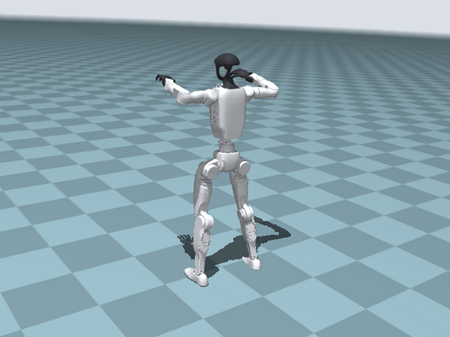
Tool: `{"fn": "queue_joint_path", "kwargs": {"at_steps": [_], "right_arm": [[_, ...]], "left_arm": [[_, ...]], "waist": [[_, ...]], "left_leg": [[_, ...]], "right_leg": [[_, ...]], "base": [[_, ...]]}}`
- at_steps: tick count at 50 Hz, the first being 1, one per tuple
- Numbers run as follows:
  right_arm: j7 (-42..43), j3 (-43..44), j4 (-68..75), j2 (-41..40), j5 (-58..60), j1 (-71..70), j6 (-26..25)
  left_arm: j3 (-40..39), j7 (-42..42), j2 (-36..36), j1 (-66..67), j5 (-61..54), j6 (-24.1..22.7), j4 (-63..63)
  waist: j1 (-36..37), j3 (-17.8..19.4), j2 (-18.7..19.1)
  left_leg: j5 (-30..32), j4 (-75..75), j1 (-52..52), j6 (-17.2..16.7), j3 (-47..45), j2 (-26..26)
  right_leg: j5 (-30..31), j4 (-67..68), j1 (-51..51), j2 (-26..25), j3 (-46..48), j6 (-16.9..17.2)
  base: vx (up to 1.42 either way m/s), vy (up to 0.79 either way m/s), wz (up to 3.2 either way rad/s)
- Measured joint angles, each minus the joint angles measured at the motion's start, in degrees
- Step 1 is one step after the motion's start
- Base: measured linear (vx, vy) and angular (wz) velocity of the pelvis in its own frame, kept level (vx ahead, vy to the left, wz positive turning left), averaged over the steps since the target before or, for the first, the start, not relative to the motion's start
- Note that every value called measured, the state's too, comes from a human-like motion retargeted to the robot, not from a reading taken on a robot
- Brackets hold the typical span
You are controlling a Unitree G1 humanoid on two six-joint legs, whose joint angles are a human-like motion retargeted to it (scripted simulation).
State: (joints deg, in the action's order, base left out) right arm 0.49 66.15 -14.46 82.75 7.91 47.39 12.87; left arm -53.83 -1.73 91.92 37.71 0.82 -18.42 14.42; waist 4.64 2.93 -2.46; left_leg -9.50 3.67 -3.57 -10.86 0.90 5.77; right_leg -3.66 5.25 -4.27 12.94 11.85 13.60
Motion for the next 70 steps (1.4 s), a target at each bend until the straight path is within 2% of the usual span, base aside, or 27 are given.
{"fn": "queue_joint_path", "kwargs": {"at_steps": [23, 33, 38, 43, 49, 53, 57, 65, 68, 70], "right_arm": [[1.0, 1.2, 0.3, -0.1, 0.4, 1.5, 0.2], [4.1, -6.2, 0.9, -1.0, -1.0, -1.4, 1.0], [6.5, -14.5, 1.0, -0.7, 2.3, -5.1, 1.1], [13.9, -25.2, 1.6, -1.9, 6.8, -12.1, -0.2], [22.4, -47.6, 6.8, -7.5, 4.2, -31.1, -1.7], [24.8, -65.3, 11.6, -15.9, -6.7, -46.4, -1.9], [25.9, -78.1, 16.4, -26.6, -18.1, -57.0, -1.3], [23.4, -93.1, 34.9, -48.2, -24.3, -69.5, -2.6], [19.5, -97.5, 43.3, -54.0, -25.2, -73.8, -3.3], [16.7, -101.6, 47.9, -55.8, -20.5, -76.8, -2.2]], "left_arm": [[-0.1, -1.1, 1.7, -0.1, 0.5, -0.2, -0.7], [1.9, -6.9, 1.0, -2.6, 2.5, -0.4, 0.3], [3.7, -10.2, 0.2, -4.5, 4.1, -0.5, 0.9], [6.1, -16.6, -1.0, -7.3, 6.2, -0.1, 1.8], [11.9, -26.6, -2.3, -13.9, 9.4, 1.4, 3.0], [18.4, -31.9, -4.2, -20.8, 10.9, 3.9, 3.8], [25.6, -34.5, -8.6, -27.7, 13.4, 6.8, 4.3], [33.7, -30.8, -19.7, -31.3, 17.6, 10.3, 0.7], [33.4, -27.4, -21.0, -29.1, 18.3, 10.1, -2.9], [33.0, -25.2, -20.4, -27.2, 20.0, 9.1, -5.9]], "waist": [[-0.3, -0.1, 0.4], [0.2, 0.6, -0.3], [1.8, 2.3, -0.8], [3.9, 4.7, -1.3], [5.9, 8.5, -2.3], [6.7, 10.3, -3.7], [8.3, 11.8, -5.0], [17.7, 13.0, -9.0], [22.6, 12.7, -10.9], [26.7, 12.1, -12.4]], "left_leg": [[0.0, 0.2, 0.4, -0.1, -0.2, -0.1], [0.6, 1.3, 2.7, 0.3, 1.4, -0.6], [1.4, 0.8, 3.9, 0.4, 2.3, -0.8], [2.7, -0.1, 5.6, 0.7, 3.3, -1.0], [5.1, -1.5, 8.1, 1.2, 5.4, -1.1], [6.5, -2.8, 9.4, 1.6, 7.5, -1.4], [7.4, -3.9, 9.7, 1.8, 10.1, -1.6], [7.4, -4.0, 11.2, 2.7, 16.6, -2.7], [7.4, -4.0, 12.3, 3.1, 20.0, -3.4], [7.2, -4.1, 13.0, 3.7, 21.8, -3.8]], "right_leg": [[0.1, 0.2, 0.5, 0.1, -0.1, 0.0], [0.5, 0.0, 1.2, 0.5, 1.3, -0.1], [0.9, 0.3, 2.1, 0.7, 1.9, 0.0], [1.6, 0.9, 4.0, 0.8, 2.5, -0.1], [2.7, 0.9, 6.1, 0.8, 4.2, -0.7], [2.7, 1.2, 6.7, 1.1, 6.4, -1.2], [2.5, 0.4, 5.5, 1.1, 8.9, -1.5], [-0.4, 4.0, 4.2, 2.1, 15.3, -2.0], [-1.3, 5.2, 3.5, 2.5, 18.8, -2.2], [-3.1, 9.9, 4.8, 3.9, 21.3, -3.6]], "base": [[0.0, 0.0, 0.0], [0.0, 0.0, 0.0], [-0.07, 0.01, 0.16], [-0.1, 0.01, 0.16], [-0.13, 0.02, 0.28], [-0.09, 0.02, 0.43], [-0.04, 0.02, 0.58], [0.06, 0.01, 0.73], [0.12, -0.01, 1.05], [0.14, -0.01, 1.06]]}}
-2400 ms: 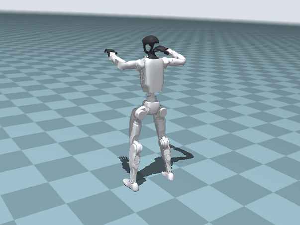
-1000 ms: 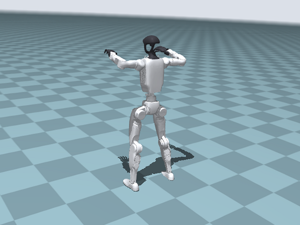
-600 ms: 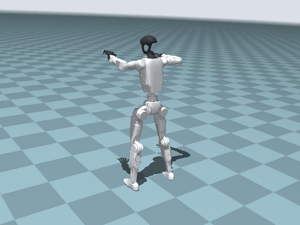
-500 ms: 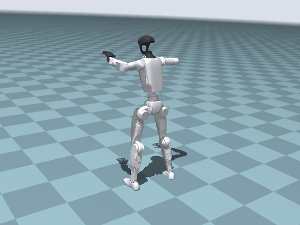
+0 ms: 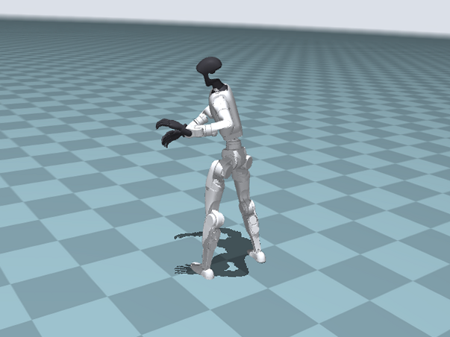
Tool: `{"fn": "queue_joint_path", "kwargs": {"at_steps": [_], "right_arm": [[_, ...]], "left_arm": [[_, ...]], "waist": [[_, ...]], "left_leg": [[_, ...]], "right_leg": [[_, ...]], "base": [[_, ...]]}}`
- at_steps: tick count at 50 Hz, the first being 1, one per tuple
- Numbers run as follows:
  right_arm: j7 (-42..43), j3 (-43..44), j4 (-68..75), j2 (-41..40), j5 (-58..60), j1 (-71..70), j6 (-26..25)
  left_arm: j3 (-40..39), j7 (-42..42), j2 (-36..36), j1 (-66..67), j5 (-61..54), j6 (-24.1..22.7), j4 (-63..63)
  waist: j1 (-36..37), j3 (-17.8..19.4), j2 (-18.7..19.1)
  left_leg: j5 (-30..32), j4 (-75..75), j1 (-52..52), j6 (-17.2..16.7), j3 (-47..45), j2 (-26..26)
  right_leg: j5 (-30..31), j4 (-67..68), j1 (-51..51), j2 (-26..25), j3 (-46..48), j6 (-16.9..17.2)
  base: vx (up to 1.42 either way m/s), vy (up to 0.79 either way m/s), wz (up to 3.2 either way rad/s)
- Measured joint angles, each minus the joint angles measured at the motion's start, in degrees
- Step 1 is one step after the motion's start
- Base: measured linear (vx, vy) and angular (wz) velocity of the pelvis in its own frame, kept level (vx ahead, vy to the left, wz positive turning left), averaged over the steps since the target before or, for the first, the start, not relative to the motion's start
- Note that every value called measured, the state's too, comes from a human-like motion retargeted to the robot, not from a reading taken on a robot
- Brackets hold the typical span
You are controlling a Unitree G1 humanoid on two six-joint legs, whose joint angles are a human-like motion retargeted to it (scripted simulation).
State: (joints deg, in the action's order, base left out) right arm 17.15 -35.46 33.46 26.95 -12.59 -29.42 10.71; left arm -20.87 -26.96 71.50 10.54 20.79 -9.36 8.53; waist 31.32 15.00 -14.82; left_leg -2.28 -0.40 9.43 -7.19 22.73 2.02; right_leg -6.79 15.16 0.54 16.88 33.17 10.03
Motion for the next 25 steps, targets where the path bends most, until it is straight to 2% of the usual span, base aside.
{"fn": "queue_joint_path", "kwargs": {"at_steps": [2, 7, 10, 15, 18, 20, 22, 25], "right_arm": [[-1.5, -5.0, 2.9, 1.1, 8.7, -4.4, -0.3], [-1.6, -20.4, 4.9, 8.7, 38.6, -15.9, 1.1], [1.3, -23.9, 4.8, 13.0, 43.0, -20.1, 1.8], [6.4, -18.3, 1.8, 20.4, 35.6, -21.6, 2.9], [9.8, -14.6, -3.9, 27.0, 37.2, -22.3, 3.0], [12.0, -11.9, -9.3, 31.8, 39.0, -22.5, 3.0], [13.9, -9.4, -15.0, 36.9, 39.6, -22.4, 3.0], [16.5, -4.2, -25.3, 44.5, 40.4, -21.4, 2.9]], "left_arm": [[-1.4, 1.3, 2.4, 1.3, 1.7, -0.6, -2.9], [-7.0, 1.9, 11.3, 4.4, 11.0, -0.6, -11.9], [-12.0, 0.7, 16.2, 6.5, 13.7, 0.5, -18.8], [-22.0, -2.9, 22.5, 11.0, 15.1, 3.5, -33.9], [-27.5, -4.7, 24.9, 14.1, 14.6, 5.3, -44.0], [-31.6, -5.7, 26.1, 16.6, 13.4, 5.8, -51.3], [-34.2, -5.4, 26.1, 18.8, 10.2, 5.8, -57.6], [-38.8, -4.4, 25.4, 23.0, 3.7, 4.9, -68.1]], "waist": [[3.1, 0.4, -0.9], [11.7, 1.6, -2.3], [15.7, 2.6, -2.5], [20.1, 4.3, -2.4], [21.7, 5.4, -2.4], [23.2, 6.2, -2.9], [22.7, 7.2, -3.1], [22.2, 8.4, -3.9]], "left_leg": [[0.6, -0.7, 0.7, -0.6, 2.9, -0.7], [1.4, -2.8, 1.3, -1.2, 8.3, -1.3], [1.8, -4.0, 1.4, -1.4, 10.9, -1.4], [2.2, -4.6, 1.7, -1.6, 14.0, -1.2], [2.2, -4.5, 1.5, -1.6, 14.7, -1.0], [2.0, -4.3, 1.5, -1.1, 14.1, -0.3], [2.0, -3.7, 1.1, -1.5, 14.0, -0.7], [1.5, -2.4, 0.2, -1.3, 12.4, -0.3]], "right_leg": [[0.9, -3.5, -2.5, -0.9, 2.9, 1.3], [1.1, -4.6, -5.5, -1.5, 9.8, 1.5], [1.3, -5.1, -7.0, -2.1, 12.9, 1.4], [1.8, -5.3, -8.5, -3.1, 15.4, 1.7], [2.2, -5.2, -9.0, -3.6, 15.4, 2.2], [1.2, -0.9, -7.1, -2.4, 14.7, 1.1], [2.4, -5.2, -9.1, -3.9, 13.8, 3.3], [3.0, -6.4, -9.9, -4.6, 11.7, 4.0]], "base": [[0.13, -0.01, 1.36], [0.13, -0.03, 1.22], [0.12, -0.04, 0.97], [0.09, -0.05, 0.62], [0.06, -0.07, 0.19], [0.05, -0.08, -0.21], [0.03, -0.09, -0.09], [0.02, -0.1, -0.52]]}}
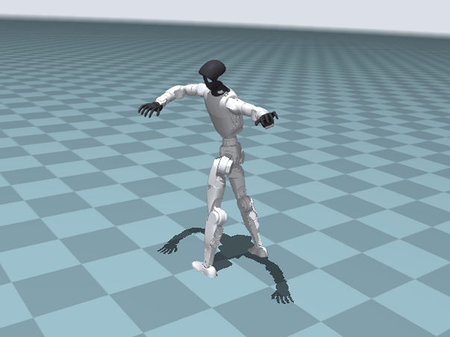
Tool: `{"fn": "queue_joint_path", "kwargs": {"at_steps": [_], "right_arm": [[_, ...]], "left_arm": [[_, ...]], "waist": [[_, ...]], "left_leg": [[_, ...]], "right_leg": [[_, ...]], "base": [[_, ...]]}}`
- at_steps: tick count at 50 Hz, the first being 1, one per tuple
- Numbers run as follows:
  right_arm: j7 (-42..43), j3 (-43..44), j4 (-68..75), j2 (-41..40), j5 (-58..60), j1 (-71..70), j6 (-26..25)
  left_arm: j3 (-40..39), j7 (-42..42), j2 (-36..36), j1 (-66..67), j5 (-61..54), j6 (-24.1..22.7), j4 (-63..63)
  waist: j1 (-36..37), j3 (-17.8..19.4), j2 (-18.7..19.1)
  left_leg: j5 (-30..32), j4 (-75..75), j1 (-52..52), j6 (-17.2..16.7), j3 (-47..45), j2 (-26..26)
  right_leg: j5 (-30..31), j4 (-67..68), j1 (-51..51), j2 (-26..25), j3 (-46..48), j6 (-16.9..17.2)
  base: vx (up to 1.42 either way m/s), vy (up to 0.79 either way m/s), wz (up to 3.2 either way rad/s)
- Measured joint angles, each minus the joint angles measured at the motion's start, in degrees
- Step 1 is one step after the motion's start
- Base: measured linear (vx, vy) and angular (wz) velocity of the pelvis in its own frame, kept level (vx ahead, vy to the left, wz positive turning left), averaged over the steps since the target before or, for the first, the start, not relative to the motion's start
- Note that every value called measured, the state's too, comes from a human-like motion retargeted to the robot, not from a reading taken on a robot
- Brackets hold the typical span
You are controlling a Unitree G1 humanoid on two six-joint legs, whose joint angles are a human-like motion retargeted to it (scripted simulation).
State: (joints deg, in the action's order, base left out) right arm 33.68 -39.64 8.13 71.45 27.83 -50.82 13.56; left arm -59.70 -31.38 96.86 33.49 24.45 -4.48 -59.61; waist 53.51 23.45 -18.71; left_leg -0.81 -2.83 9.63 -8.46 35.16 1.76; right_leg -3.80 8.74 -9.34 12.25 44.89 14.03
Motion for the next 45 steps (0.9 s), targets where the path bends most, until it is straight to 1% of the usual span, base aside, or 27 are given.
{"fn": "queue_joint_path", "kwargs": {"at_steps": [1, 2, 3, 4, 6, 8, 10, 12, 13, 15, 16, 18, 20, 22, 24, 25, 27, 30, 32, 35, 37, 39, 42, 45], "right_arm": [[1.1, 2.2, -3.4, 2.2, 0.2, 0.6, -0.4], [2.7, 4.7, -7.0, 4.3, 0.3, 1.4, -1.9], [5.5, 7.4, -11.1, 6.1, 0.2, 2.3, -5.8], [7.3, 10.4, -14.8, 7.7, 0.3, 3.3, -7.8], [9.8, 16.9, -21.2, 10.5, 0.6, 5.6, -9.7], [12.1, 23.8, -27.0, 12.6, 0.6, 8.2, -11.3], [13.8, 30.9, -32.2, 14.0, 0.4, 11.5, -12.4], [14.6, 38.1, -37.5, 14.6, 0.1, 16.6, -12.7], [14.8, 40.7, -39.9, 14.5, -0.2, 18.8, -12.4], [14.9, 44.8, -44.7, 13.1, -1.2, 23.7, -11.1], [13.7, 45.9, -46.6, 11.6, -1.8, 25.6, -10.5], [10.5, 46.7, -50.3, 7.3, -3.4, 28.9, -9.6], [6.1, 45.5, -52.7, 1.6, -5.2, 31.4, -9.5], [0.6, 43.0, -52.7, -4.2, -6.2, 33.9, -10.6], [-5.4, 41.1, -51.1, -9.6, -6.8, 38.2, -11.9], [-8.5, 40.8, -50.1, -12.0, -7.2, 41.0, -12.4], [-15.3, 42.8, -47.2, -16.5, -6.8, 49.1, -12.7], [-21.7, 46.6, -41.5, -22.3, -6.6, 61.8, -12.2], [-21.8, 49.7, -37.3, -25.1, -8.4, 68.9, -11.4], [-19.6, 55.2, -32.0, -27.8, -11.6, 76.4, -10.5], [-17.6, 58.9, -30.0, -28.0, -13.6, 79.7, -9.7], [-16.0, 61.9, -28.7, -27.8, -15.0, 81.4, -9.2], [-14.8, 64.6, -27.4, -27.2, -16.7, 82.1, -8.6], [-15.0, 65.0, -25.9, -27.6, -17.7, 81.5, -8.6]], "left_arm": [[-1.7, 0.6, -0.8, 1.6, -3.3, -0.3, -3.3], [-3.4, 1.6, -1.7, 3.2, -7.0, 0.1, -6.4], [-5.2, 3.2, -3.2, 4.8, -11.7, 2.0, -9.4], [-7.0, 4.2, -4.8, 6.1, -17.1, 2.7, -12.0], [-10.0, 5.1, -8.7, 7.5, -29.8, 2.9, -16.1], [-11.2, 4.8, -13.4, 7.0, -43.8, 3.3, -18.9], [-9.1, 3.3, -19.4, 4.3, -56.1, 3.7, -20.3], [-0.4, 1.0, -27.4, -1.7, -63.4, 3.1, -19.6], [5.2, 0.0, -31.8, -5.0, -65.0, 2.5, -18.9], [17.2, -1.9, -40.7, -12.0, -63.6, 1.1, -17.7], [22.9, -2.8, -44.6, -15.4, -62.4, 1.6, -17.3], [33.3, -4.4, -51.3, -23.6, -59.5, 3.6, -17.2], [42.4, -5.0, -56.4, -34.3, -57.2, 6.6, -17.8], [50.4, -4.1, -60.5, -47.0, -55.6, 9.2, -16.9], [57.6, -2.7, -62.6, -60.3, -51.5, 10.8, -12.8], [61.0, -1.9, -62.9, -67.1, -48.4, 11.3, -9.9], [67.6, 1.6, -61.0, -82.3, -37.7, 12.3, -3.1], [79.0, 6.4, -56.4, -103.7, -22.4, 11.2, 8.5], [88.9, 6.6, -52.1, -116.6, -15.9, 8.9, 16.2], [104.0, 5.1, -46.3, -134.9, -8.9, 5.8, 25.5], [113.1, 3.6, -43.8, -145.1, -5.4, 5.1, 29.5], [121.0, 2.1, -42.9, -153.7, -3.3, 4.8, 32.1], [128.6, 0.6, -42.9, -161.8, -1.2, 4.3, 35.3], [131.4, 0.8, -44.0, -165.0, 0.5, 3.3, 38.9]], "waist": [[-0.5, 0.2, -0.6], [-1.1, 0.2, -1.3], [-2.0, -0.3, -2.1], [-3.0, -0.8, -3.0], [-5.1, -1.6, -5.1], [-7.7, -2.7, -7.2], [-10.9, -4.3, -9.1], [-14.3, -6.3, -10.1], [-16.1, -7.5, -10.3], [-19.9, -10.6, -10.5], [-22.8, -12.2, -10.5], [-28.8, -15.8, -10.3], [-35.5, -19.7, -9.6], [-42.7, -23.0, -7.5], [-50.0, -25.2, -4.5], [-53.5, -25.8, -2.7], [-59.3, -26.1, 0.3], [-66.8, -27.2, 5.1], [-70.3, -27.7, 8.8], [-73.7, -28.2, 14.1], [-75.1, -28.8, 17.6], [-76.0, -29.4, 20.4], [-77.2, -30.1, 23.7], [-78.0, -30.2, 25.6]], "left_leg": [[-0.3, 0.6, -0.3, 0.1, -0.9, 0.2], [-0.7, 1.5, -0.2, 0.1, -1.9, 0.6], [-1.4, 3.3, 0.5, -0.2, -3.2, 1.4], [-2.0, 4.6, 0.8, -0.3, -4.6, 2.1], [-3.2, 6.4, 0.4, -0.1, -7.7, 3.6], [-4.3, 8.0, -0.7, 0.2, -11.4, 5.4], [-5.5, 9.3, -2.3, 0.5, -15.7, 7.3], [-6.6, 10.2, -4.8, 0.5, -20.8, 9.2], [-7.2, 10.6, -6.4, 0.5, -23.5, 10.1], [-8.5, 11.5, -9.4, 0.6, -29.7, 12.1], [-8.6, 11.4, -11.2, 0.3, -32.3, 12.4], [-8.9, 11.2, -14.6, 0.0, -37.5, 12.9], [-9.1, 10.8, -17.7, 0.2, -42.1, 12.8], [-9.3, 10.6, -20.4, 0.6, -45.3, 12.2], [-9.5, 10.3, -22.8, 0.8, -47.4, 11.8], [-9.7, 10.2, -24.1, 0.7, -48.2, 11.9], [-9.9, 10.1, -25.6, 0.2, -49.4, 12.4], [-9.7, 9.8, -26.0, -0.4, -51.4, 12.8], [-9.6, 9.8, -26.0, -0.6, -53.1, 13.1], [-9.2, 9.7, -25.8, -1.0, -56.3, 13.4], [-9.0, 9.8, -25.4, -0.9, -58.4, 13.4], [-8.8, 9.8, -24.8, -1.1, -60.3, 13.2], [-8.7, 9.7, -24.2, -1.0, -62.3, 12.7], [-8.6, 9.6, -23.9, -0.9, -63.3, 12.3]], "right_leg": [[0.1, -0.2, 0.0, -0.1, -1.0, 0.3], [0.1, -0.6, 0.2, -0.6, -2.2, 0.5], [-0.1, -1.3, 0.8, -1.7, -3.6, 0.9], [-0.1, -1.7, 1.4, -2.4, -5.1, 1.0], [-0.2, -1.6, 2.3, -3.3, -8.7, 1.0], [-0.5, -1.2, 3.2, -4.1, -12.8, 1.0], [-0.8, -0.3, 4.1, -4.8, -17.5, 1.0], [-1.4, 1.2, 5.2, -5.5, -22.6, 1.0], [-1.6, 1.9, 5.5, -5.9, -25.2, 1.0], [-2.7, 5.9, 7.9, -6.5, -30.2, 1.0], [-2.8, 5.4, 7.6, -6.9, -32.6, 1.0], [-3.2, 6.0, 7.8, -7.4, -37.0, 1.0], [-3.9, 7.2, 8.2, -7.5, -40.8, 1.0], [-4.6, 7.8, 7.8, -7.2, -43.6, 1.0], [-5.1, 8.0, 6.8, -7.1, -45.4, 0.8], [-5.3, 7.9, 5.9, -7.3, -46.0, 0.5], [-5.2, 7.5, 5.0, -8.0, -46.8, 0.4], [-4.5, 7.2, 5.8, -8.7, -48.3, 0.5], [-3.9, 6.5, 6.5, -9.4, -49.8, 0.4], [-2.4, 4.8, 8.0, -10.5, -52.7, 0.3], [-1.6, 3.5, 9.0, -10.9, -54.7, 0.2], [-0.8, 2.2, 10.0, -11.1, -56.6, 0.2], [0.0, 0.7, 11.2, -11.1, -58.6, 0.3], [0.4, 0.1, 11.8, -10.9, -59.7, 0.3]], "base": [[0.0, -0.13, -0.86], [-0.04, -0.17, -1.11], [-0.07, -0.2, -1.31], [-0.08, -0.21, -1.47], [-0.05, -0.19, -1.63], [-0.05, -0.18, -1.88], [-0.06, -0.18, -2.13], [-0.07, -0.17, -2.35], [-0.08, -0.16, -2.51], [-0.08, -0.15, -2.59], [-0.07, -0.12, -2.35], [-0.07, -0.1, -2.09], [-0.07, -0.08, -1.81], [-0.06, -0.04, -1.3], [-0.05, -0.02, -0.86], [-0.04, -0.03, -0.63], [-0.04, -0.03, -0.51], [-0.03, -0.02, -0.55], [0.0, 0.0, -0.75], [0.01, 0.02, -0.91], [0.02, 0.03, -0.92], [0.02, 0.04, -0.81], [0.01, 0.04, -0.57], [-0.02, 0.03, -0.31]]}}
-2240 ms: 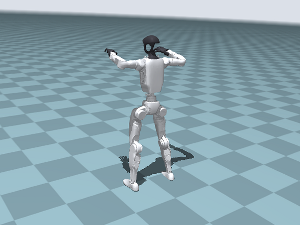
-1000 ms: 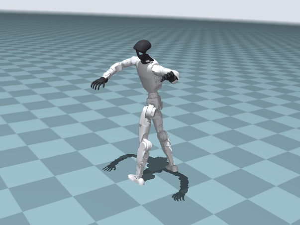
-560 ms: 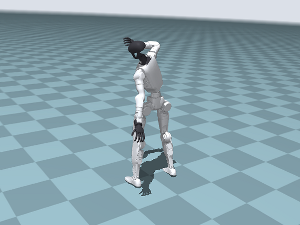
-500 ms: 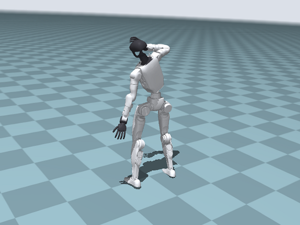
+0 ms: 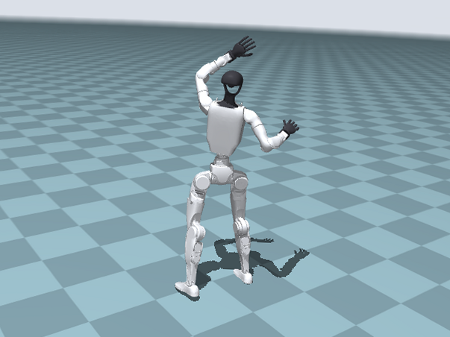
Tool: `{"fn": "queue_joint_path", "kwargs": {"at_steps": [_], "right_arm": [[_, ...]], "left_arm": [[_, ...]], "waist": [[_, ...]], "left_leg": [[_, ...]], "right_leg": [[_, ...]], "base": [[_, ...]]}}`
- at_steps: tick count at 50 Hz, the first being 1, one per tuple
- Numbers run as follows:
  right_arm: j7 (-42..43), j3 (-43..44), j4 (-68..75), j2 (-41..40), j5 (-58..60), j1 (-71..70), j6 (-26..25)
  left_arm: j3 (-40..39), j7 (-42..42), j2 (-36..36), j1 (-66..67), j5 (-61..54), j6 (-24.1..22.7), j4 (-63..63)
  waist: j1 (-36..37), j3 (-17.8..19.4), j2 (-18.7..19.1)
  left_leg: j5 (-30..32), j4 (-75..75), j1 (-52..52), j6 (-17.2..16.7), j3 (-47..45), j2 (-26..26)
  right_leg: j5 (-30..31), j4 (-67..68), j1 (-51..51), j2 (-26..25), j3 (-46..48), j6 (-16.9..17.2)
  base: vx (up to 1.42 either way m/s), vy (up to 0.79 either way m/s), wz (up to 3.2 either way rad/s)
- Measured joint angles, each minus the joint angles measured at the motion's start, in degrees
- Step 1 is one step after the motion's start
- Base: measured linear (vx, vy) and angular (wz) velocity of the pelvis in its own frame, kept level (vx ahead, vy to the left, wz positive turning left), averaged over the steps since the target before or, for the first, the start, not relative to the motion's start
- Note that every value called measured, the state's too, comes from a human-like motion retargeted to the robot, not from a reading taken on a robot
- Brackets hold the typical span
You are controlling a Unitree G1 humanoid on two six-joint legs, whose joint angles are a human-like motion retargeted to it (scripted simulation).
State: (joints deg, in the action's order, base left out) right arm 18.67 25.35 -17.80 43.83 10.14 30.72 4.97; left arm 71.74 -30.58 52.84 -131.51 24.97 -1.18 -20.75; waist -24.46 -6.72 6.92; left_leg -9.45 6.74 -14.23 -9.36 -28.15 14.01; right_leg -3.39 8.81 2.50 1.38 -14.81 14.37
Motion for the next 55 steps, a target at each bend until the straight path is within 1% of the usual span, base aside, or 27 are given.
{"fn": "queue_joint_path", "kwargs": {"at_steps": [5, 8, 11, 15, 18, 23, 27, 30, 32, 35, 38, 40, 43, 46, 50, 53, 55], "right_arm": [[-1.7, -5.0, 6.1, -2.2, -2.1, -3.5, -0.5], [-2.9, -10.8, 11.2, -4.1, -5.2, -5.7, -0.8], [-3.4, -17.0, 16.5, -5.7, -8.9, -8.1, -1.0], [-3.9, -24.3, 21.9, -7.3, -12.5, -10.7, -1.2], [-4.7, -28.5, 24.6, -8.0, -13.6, -12.8, -1.1], [-4.0, -32.6, 28.1, -10.0, -14.9, -16.8, -1.1], [-0.9, -34.8, 30.5, -12.2, -13.8, -20.1, -1.6], [1.7, -36.7, 31.3, -13.5, -10.4, -23.2, -2.0], [-1.0, -36.8, 31.5, -13.3, -5.6, -26.5, -0.1], [2.4, -38.6, 30.4, -14.1, -1.5, -31.2, 0.6], [6.7, -40.2, 29.8, -14.8, 1.4, -37.4, 0.8], [8.8, -41.5, 30.9, -15.1, 3.0, -42.5, 1.4], [12.7, -41.8, 34.7, -13.9, 3.1, -52.5, -0.3], [16.9, -41.2, 38.6, -10.7, 3.9, -62.8, -1.8], [23.5, -41.0, 41.0, -3.7, 7.2, -76.2, -3.6], [27.1, -44.4, 42.6, 1.8, 10.7, -86.2, -4.2], [27.6, -49.5, 44.9, 4.7, 12.7, -92.7, -4.0]], "left_arm": [[-1.6, 2.5, -1.4, 1.2, 2.0, -2.1, 7.4], [-3.5, 4.1, -1.7, 4.5, 2.7, -3.0, 12.4], [-4.6, 4.2, -1.0, 8.0, 4.5, -2.5, 17.6], [-4.5, 4.0, 0.6, 11.8, 8.6, -1.8, 24.3], [-4.2, 5.0, 2.1, 14.4, 10.7, -2.6, 29.0], [-5.4, 5.0, 4.7, 19.5, 12.6, -3.4, 35.2], [-8.9, 4.2, 6.4, 25.7, 13.6, -3.6, 38.4], [-13.5, 3.6, 7.6, 32.8, 13.9, -3.7, 40.3], [-18.3, 0.7, 9.0, 38.6, 11.1, -7.4, 41.7], [-25.2, 0.1, 10.4, 49.6, 10.7, -8.7, 42.7], [-32.6, -0.1, 10.7, 62.1, 9.3, -9.6, 43.0], [-38.2, 0.1, 10.0, 71.9, 8.8, -10.4, 42.8], [-46.6, 1.2, 8.0, 85.3, 5.7, -10.5, 42.1], [-54.3, 1.8, 5.4, 99.1, 3.1, -10.6, 40.6], [-63.2, 2.2, 2.3, 117.2, -0.1, -11.2, 35.6], [-68.8, 2.8, -0.3, 129.8, -2.1, -11.7, 27.8], [-72.2, 3.5, -2.4, 137.0, -3.5, -11.8, 20.6]], "waist": [[-0.1, 1.5, 1.0], [0.5, 2.3, 0.7], [1.5, 3.4, 0.2], [3.5, 4.8, -0.8], [5.4, 6.0, -1.7], [8.8, 8.3, -3.6], [12.7, 10.2, -5.4], [16.3, 11.6, -6.9], [19.0, 13.5, -7.4], [22.8, 14.7, -8.7], [26.6, 15.1, -9.8], [29.3, 14.8, -10.6], [33.0, 15.3, -11.0], [37.2, 15.7, -11.8], [43.0, 16.3, -13.6], [47.0, 16.4, -15.4], [49.5, 16.3, -16.9]], "left_leg": [[-0.3, 0.3, 0.4, 0.2, -0.1, -0.4], [-0.4, 0.4, 0.8, 0.2, 0.6, -0.5], [-0.6, 0.2, 1.4, 0.1, 1.7, -0.7], [-0.7, -0.7, 2.3, 0.1, 3.7, -1.0], [-0.7, -1.6, 3.1, -0.1, 5.7, -1.3], [-0.4, -2.4, 4.9, -0.1, 9.6, -2.1], [-0.2, -1.8, 6.9, 0.1, 13.1, -3.0], [0.0, -1.0, 8.4, 0.2, 16.0, -3.8], [0.4, -1.5, 8.7, -0.4, 17.6, -4.2], [0.8, -1.0, 10.0, -0.5, 20.9, -5.1], [1.3, -1.0, 11.4, -0.5, 24.4, -6.0], [1.4, -1.1, 12.2, -0.1, 26.6, -6.7], [2.3, -1.8, 13.3, -0.1, 30.7, -7.4], [3.0, -2.6, 14.1, 0.1, 34.3, -8.1], [3.8, -3.5, 15.0, 0.2, 38.5, -9.1], [4.3, -4.2, 15.7, 0.1, 41.0, -9.7], [4.6, -4.5, 16.3, -0.1, 42.5, -10.2]], "right_leg": [[0.2, 0.4, 0.6, 0.2, -0.4, -0.3], [0.1, 0.8, 0.9, 0.5, 0.0, -0.9], [-0.1, 1.1, 1.2, 0.8, 1.0, -1.4], [-0.3, 1.2, 1.5, 1.5, 2.8, -2.0], [-0.5, 1.2, 1.6, 2.2, 4.5, -2.3], [-0.8, 1.1, 1.5, 3.9, 8.1, -2.8], [-0.8, 0.6, 0.8, 5.6, 11.4, -3.0], [-0.9, 0.5, 0.1, 6.9, 13.9, -3.2], [-1.2, 1.2, -0.2, 7.6, 15.5, -3.6], [-1.4, 1.6, -1.2, 8.9, 18.4, -3.5], [-1.6, 1.7, -2.2, 10.1, 21.8, -3.4], [-2.6, 4.4, -1.5, 11.2, 24.3, -2.8], [-2.2, 2.1, -4.0, 11.6, 28.0, -3.1], [-2.5, 2.1, -5.4, 12.2, 31.7, -3.0], [-2.7, 1.7, -7.3, 12.8, 36.1, -2.8], [-2.7, 0.8, -8.5, 13.1, 39.0, -2.4], [-2.7, 0.1, -9.2, 13.2, 40.8, -2.1]], "base": [[-0.06, 0.01, -0.05], [-0.09, 0.0, 0.16], [-0.1, 0.0, 0.29], [-0.11, 0.01, 0.4], [-0.12, 0.01, 0.52], [-0.11, 0.02, 0.64], [-0.1, 0.02, 0.74], [-0.09, 0.03, 0.8], [-0.08, 0.03, 0.83], [-0.06, 0.02, 0.94], [-0.03, 0.02, 1.04], [0.0, 0.01, 1.06], [0.01, 0.01, 1.21], [0.04, 0.01, 1.1], [0.06, 0.01, 0.97], [0.08, 0.0, 0.83], [0.1, 0.0, 0.76]]}}
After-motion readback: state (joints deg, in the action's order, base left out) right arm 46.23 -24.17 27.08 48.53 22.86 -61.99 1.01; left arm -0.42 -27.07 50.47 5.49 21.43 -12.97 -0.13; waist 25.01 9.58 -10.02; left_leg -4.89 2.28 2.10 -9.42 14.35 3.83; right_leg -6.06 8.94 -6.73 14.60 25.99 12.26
